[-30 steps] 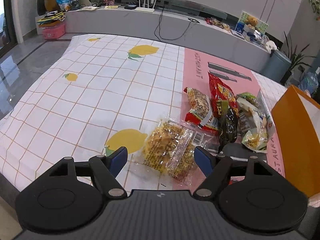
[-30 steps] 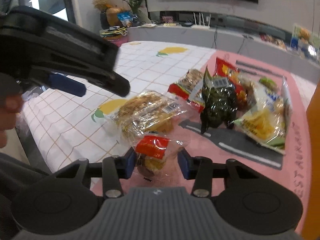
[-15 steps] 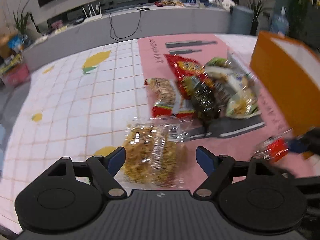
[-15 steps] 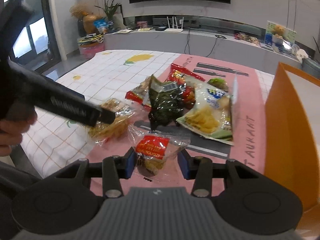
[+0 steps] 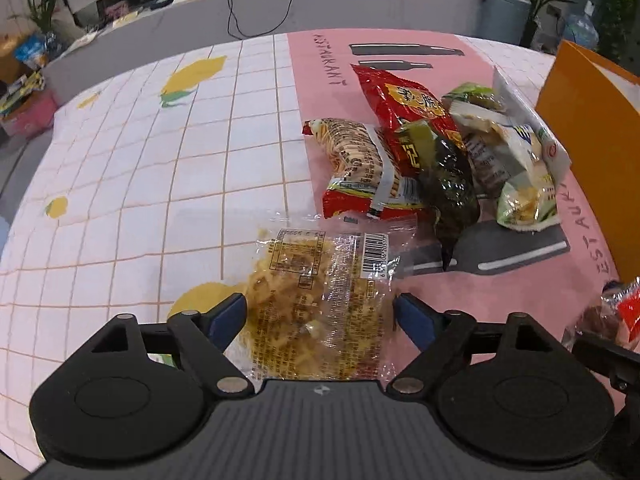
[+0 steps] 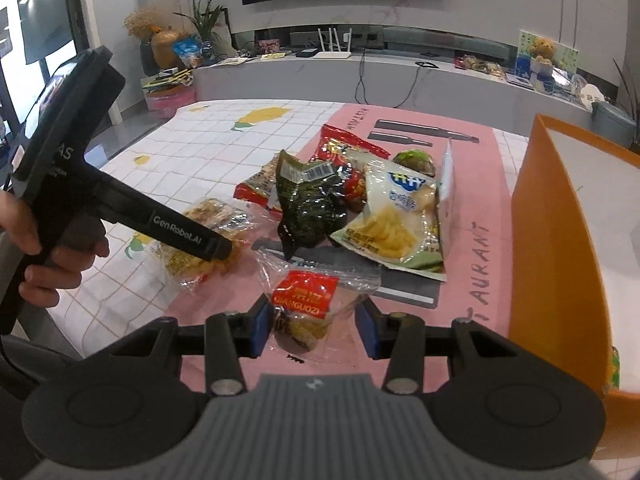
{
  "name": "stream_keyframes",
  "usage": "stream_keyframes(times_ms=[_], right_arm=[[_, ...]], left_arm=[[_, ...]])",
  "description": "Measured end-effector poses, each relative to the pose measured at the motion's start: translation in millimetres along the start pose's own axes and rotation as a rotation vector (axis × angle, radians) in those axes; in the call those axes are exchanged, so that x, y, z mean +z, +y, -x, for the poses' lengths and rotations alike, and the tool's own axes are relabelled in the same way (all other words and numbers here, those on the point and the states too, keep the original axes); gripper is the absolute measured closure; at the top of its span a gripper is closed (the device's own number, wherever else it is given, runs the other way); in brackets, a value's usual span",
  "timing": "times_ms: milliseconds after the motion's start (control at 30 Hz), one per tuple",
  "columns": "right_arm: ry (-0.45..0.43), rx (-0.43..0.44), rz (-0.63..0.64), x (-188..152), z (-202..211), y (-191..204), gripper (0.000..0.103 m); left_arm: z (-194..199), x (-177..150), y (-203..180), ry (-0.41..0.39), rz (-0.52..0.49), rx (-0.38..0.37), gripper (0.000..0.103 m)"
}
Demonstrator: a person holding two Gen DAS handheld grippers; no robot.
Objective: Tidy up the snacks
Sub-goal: 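Grasp the red-labelled bag with the right gripper while the left gripper grasps the clear pasta bag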
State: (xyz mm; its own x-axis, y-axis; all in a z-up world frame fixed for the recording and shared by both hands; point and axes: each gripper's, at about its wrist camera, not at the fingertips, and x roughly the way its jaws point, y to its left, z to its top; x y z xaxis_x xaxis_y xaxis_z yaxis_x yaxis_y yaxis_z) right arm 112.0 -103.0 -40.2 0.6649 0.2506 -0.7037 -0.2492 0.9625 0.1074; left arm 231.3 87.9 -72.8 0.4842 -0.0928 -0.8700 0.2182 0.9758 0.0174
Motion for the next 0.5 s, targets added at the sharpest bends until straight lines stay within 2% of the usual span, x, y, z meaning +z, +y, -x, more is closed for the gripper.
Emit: stream_keyframes(times_ms=[233,400,500], right_arm=[[0.01,0.005,-0.005,-1.0,-1.6,1.5,0.059],[0.009,0.008,-0.001,-1.1,-1.5,2.4,0.059],[0.009,0.004,-0.005,-0.8,-1.2,1.4,0.059]], left_arm=[[-9.8,3.5,4.7,0.019,0.032,-0.013,0.0],[-25.0,2.9,8.8,0.064,0.095,-0.031,0.0],[-25.6,2.3,8.0,0.053,0.099,-0.021,0.0]])
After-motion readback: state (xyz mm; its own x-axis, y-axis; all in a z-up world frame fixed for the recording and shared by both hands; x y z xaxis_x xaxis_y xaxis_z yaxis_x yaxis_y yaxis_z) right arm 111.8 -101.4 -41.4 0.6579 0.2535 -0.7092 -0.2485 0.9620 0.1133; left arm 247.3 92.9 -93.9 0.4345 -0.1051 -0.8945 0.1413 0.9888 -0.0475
